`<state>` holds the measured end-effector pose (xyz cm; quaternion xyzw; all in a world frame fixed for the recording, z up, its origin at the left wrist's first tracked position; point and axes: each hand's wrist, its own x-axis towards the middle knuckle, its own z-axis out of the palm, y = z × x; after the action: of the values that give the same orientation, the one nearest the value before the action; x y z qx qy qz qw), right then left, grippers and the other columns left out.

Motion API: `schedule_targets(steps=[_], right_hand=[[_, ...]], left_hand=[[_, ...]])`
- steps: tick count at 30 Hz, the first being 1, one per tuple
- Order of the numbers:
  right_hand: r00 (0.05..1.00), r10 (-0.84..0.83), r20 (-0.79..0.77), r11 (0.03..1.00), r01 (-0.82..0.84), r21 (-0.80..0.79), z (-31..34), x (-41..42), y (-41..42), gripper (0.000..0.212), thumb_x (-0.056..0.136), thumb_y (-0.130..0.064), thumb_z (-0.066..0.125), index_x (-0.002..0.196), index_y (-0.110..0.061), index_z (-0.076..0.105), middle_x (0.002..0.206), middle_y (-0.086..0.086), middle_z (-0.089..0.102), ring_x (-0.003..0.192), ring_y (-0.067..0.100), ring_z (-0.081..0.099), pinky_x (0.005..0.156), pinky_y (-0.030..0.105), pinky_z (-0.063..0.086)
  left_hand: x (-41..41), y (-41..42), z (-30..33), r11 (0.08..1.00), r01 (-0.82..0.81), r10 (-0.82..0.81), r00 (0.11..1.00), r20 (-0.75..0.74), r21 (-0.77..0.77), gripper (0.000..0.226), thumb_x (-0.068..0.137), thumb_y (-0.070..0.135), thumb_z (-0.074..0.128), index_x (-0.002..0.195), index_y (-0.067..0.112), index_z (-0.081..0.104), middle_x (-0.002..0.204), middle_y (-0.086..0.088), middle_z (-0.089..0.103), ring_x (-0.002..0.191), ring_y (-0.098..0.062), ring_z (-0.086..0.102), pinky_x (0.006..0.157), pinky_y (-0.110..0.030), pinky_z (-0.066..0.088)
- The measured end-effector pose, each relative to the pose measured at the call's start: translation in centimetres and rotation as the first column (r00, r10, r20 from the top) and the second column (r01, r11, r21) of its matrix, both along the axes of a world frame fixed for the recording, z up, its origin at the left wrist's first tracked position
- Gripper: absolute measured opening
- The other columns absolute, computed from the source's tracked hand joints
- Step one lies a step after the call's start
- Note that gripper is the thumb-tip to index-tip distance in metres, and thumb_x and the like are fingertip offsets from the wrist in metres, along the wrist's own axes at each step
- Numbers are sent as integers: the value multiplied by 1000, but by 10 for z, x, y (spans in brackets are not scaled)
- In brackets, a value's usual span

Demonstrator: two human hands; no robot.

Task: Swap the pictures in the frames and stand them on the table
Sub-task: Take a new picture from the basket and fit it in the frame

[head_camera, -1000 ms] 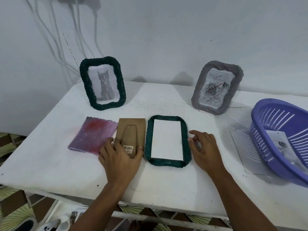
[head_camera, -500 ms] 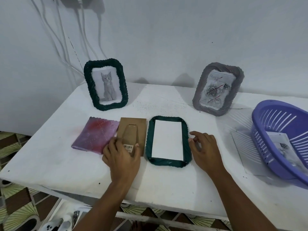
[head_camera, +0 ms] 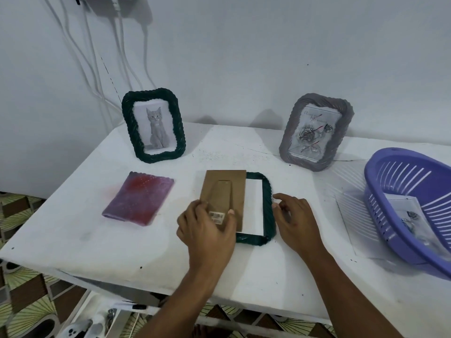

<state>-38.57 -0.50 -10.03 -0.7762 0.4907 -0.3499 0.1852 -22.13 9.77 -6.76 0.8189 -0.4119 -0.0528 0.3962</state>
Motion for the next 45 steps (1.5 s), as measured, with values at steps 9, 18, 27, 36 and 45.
schedule_targets(steps=[9, 18, 27, 36, 45], right_hand=[[1000, 18, 13, 999, -19, 33, -1, -2, -2, 22, 93, -25, 56, 113, -20, 64, 79, -12, 57, 83, 14, 48, 78, 29, 39], [999, 29, 19, 999, -30, 35, 1, -3, -2, 20, 93, -26, 56, 111, -21, 64, 79, -14, 56, 82, 11, 46, 76, 26, 36], [999, 46, 25, 998, -47, 45, 2, -4, -2, 21, 93, -25, 57, 112, -19, 64, 79, -12, 57, 83, 13, 47, 77, 30, 40], [998, 52, 22, 998, -53, 31, 0, -4, -3, 21, 94, -26, 56, 113, -18, 64, 81, -14, 56, 83, 12, 48, 76, 29, 40], [998, 47, 38, 998, -49, 28, -3, -5, -4, 20, 93, -28, 55, 111, -21, 63, 79, -15, 56, 83, 11, 48, 77, 27, 38]], left_hand=[[-40, -11, -17, 998, -14, 17, 998, 54, -56, 55, 74, 53, 47, 102, 7, 57, 118, -3, 53, 114, -20, 37, 90, -40, 35], [-54, -25, -24, 998, -63, 64, 990, 126, -6, 46, 75, 45, 59, 100, 6, 57, 117, -7, 53, 113, -26, 41, 91, -42, 37], [-50, -28, -33, 996, -94, 93, 987, 131, 2, 48, 76, 45, 61, 103, 6, 56, 118, -8, 52, 113, -26, 41, 91, -42, 38], [-51, -30, -36, 996, -93, 94, 987, 130, -16, 46, 74, 44, 60, 99, 6, 57, 116, -7, 53, 111, -25, 41, 89, -41, 37], [-50, -30, -37, 996, -92, 90, 987, 134, 4, 47, 73, 45, 60, 99, 6, 57, 117, -8, 53, 112, -27, 42, 91, -43, 37]])
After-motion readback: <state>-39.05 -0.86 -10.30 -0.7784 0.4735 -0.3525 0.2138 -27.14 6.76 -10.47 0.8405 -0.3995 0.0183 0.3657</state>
